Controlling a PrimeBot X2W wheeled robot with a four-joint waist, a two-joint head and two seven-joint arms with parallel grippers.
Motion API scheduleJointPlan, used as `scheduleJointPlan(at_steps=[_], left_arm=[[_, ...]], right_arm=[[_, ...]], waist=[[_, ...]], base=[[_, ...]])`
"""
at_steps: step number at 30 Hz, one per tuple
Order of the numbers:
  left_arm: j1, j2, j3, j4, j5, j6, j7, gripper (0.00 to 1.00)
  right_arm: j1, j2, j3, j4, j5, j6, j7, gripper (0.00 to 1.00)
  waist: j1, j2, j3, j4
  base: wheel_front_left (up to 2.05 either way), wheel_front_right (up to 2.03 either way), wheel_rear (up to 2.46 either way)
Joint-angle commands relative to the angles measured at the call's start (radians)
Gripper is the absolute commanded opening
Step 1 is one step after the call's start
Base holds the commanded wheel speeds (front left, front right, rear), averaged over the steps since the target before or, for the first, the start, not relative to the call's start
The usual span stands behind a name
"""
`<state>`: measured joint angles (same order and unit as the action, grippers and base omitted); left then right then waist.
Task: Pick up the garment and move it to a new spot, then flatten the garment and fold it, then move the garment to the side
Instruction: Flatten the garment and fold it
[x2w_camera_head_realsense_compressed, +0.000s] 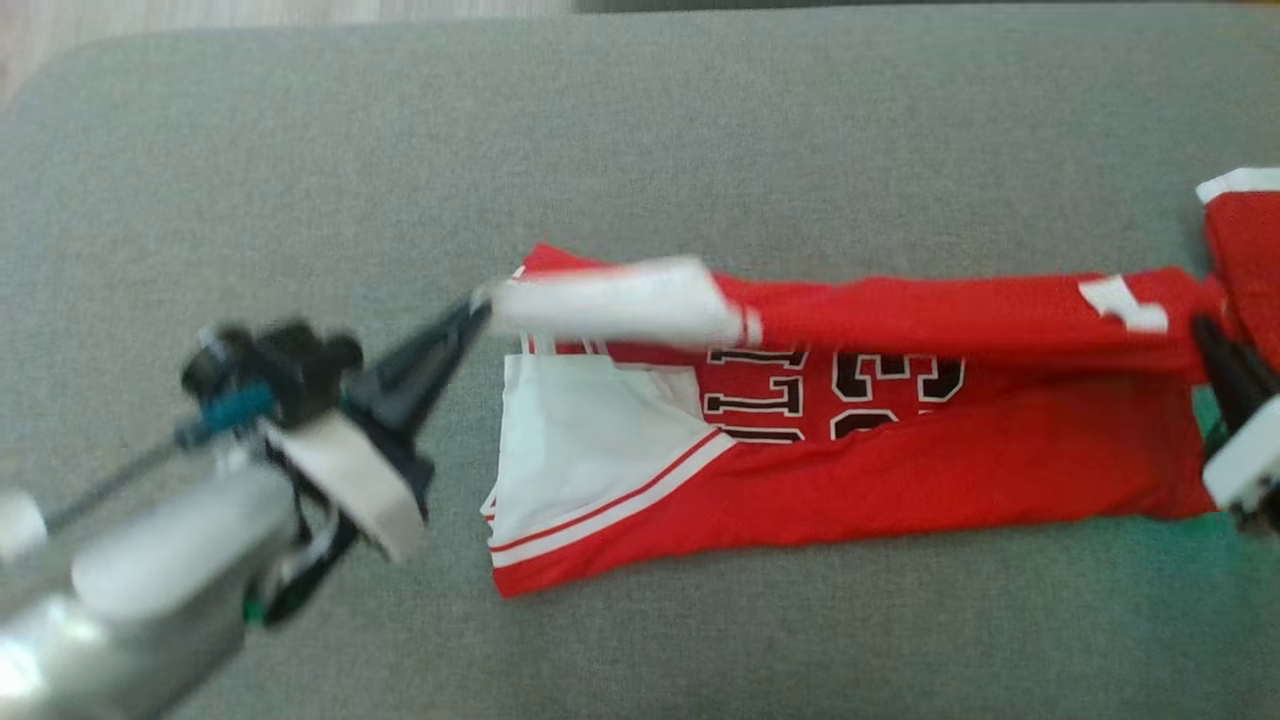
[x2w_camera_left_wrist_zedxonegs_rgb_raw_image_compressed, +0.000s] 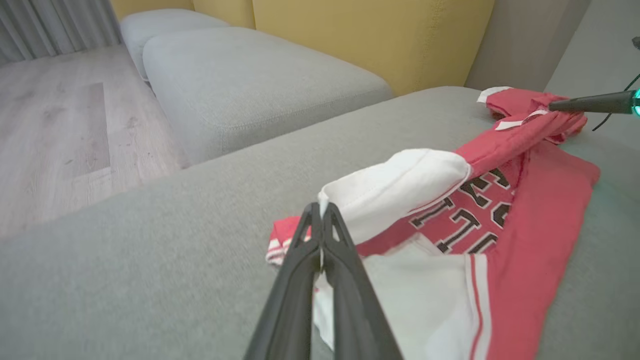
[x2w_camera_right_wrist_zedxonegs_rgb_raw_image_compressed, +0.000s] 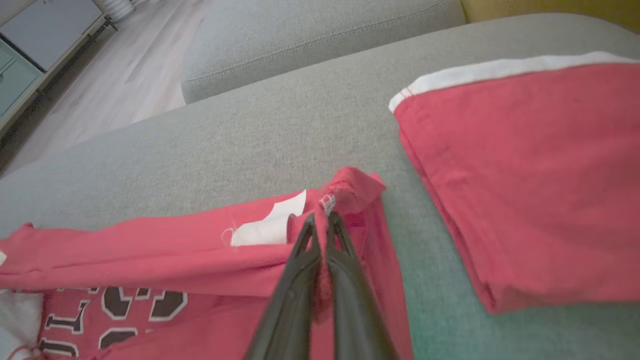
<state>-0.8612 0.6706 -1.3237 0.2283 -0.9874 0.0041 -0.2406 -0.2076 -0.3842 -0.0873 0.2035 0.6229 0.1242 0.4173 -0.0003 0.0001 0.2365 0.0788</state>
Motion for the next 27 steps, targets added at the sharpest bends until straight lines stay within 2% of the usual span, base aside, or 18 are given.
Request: scheduleJointPlan(at_steps=[1,4,7,8,9,10,11,12,14,19,24,26,27], left_arm=[[0.012,0.055,0.045,-0.052,-0.008,0.03,-0.015,0.0],[0.093,0.07,0.045,-0.118,0.001,0.081,-0.016,0.0],[0.158,0.065,0.044,-0.148,0.019,0.107,-0.017,0.0],[0.176,0.056,0.044,-0.15,0.02,0.117,-0.018,0.0],[0.193,0.046,0.044,-0.149,0.021,0.127,-0.018,0.0],[0.209,0.033,0.046,-0.144,0.021,0.137,-0.019,0.0],[0.225,0.018,0.053,-0.138,0.018,0.148,-0.02,0.53],[0.242,0.003,0.064,-0.13,0.015,0.158,-0.02,1.0],[0.259,-0.014,0.087,-0.128,0.019,0.173,-0.02,1.0],[0.409,-0.106,0.252,-0.137,0.095,0.272,-0.021,1.0],[0.597,-0.203,0.437,-0.182,0.264,0.374,-0.021,1.0],[0.665,-0.239,0.494,-0.2,0.337,0.396,-0.021,1.0],[0.714,-0.269,0.535,-0.213,0.412,0.404,-0.021,1.0]], right_arm=[[0.031,-0.01,-0.01,-0.057,-0.013,0.007,0.004,0.0],[0.084,0.011,-0.031,-0.087,-0.024,0.007,0.012,0.0],[0.116,0.033,-0.049,-0.098,-0.047,0.007,0.01,0.0],[0.123,0.039,-0.053,-0.097,-0.059,0.007,0.007,0.24],[0.129,0.046,-0.057,-0.093,-0.072,0.007,0.002,0.82],[0.132,0.055,-0.063,-0.086,-0.085,0.007,-0.009,1.0],[0.135,0.067,-0.071,-0.078,-0.097,0.007,-0.022,1.0],[0.138,0.08,-0.079,-0.069,-0.105,0.007,-0.037,1.0],[0.144,0.093,-0.088,-0.063,-0.112,0.007,-0.053,1.0],[0.218,0.162,-0.125,-0.079,-0.136,0.007,-0.129,1.0],[0.28,0.23,-0.152,-0.113,-0.137,0.007,-0.157,1.0],[0.286,0.247,-0.171,-0.111,-0.138,0.007,-0.162,1.0],[0.28,0.255,-0.189,-0.101,-0.143,0.007,-0.166,1.0]], waist=[[0.0003,-0.0001,-0.013,-0.001],[0.0003,-0.0001,-0.022,0.001],[0.0003,-0.0001,-0.024,0.004],[0.0003,-0.0001,-0.025,0.005],[0.0003,-0.0001,-0.025,0.006],[0.0003,-0.0001,-0.025,0.008],[0.0003,-0.0001,-0.026,0.009],[0.0003,-0.0001,-0.027,0.011],[0.0003,-0.0001,-0.03,0.012],[0.0003,-0.0001,-0.059,0.01],[0.0003,-0.0001,-0.094,0.0],[0.0003,-0.0001,-0.106,0.004],[0.0003,-0.0001,-0.114,0.017]], base=[[0.0,0.0,0.0],[0.0,0.0,0.0],[0.0,0.0,0.0],[0.0,0.0,0.0],[0.0,0.0,0.0],[0.0,0.0,0.0],[0.0,0.0,0.0],[0.0,0.0,0.0],[0.0,0.0,0.0],[0.0,0.0,0.0],[0.0,0.0,0.0],[0.0,0.0,0.0],[0.0,0.0,0.0]])
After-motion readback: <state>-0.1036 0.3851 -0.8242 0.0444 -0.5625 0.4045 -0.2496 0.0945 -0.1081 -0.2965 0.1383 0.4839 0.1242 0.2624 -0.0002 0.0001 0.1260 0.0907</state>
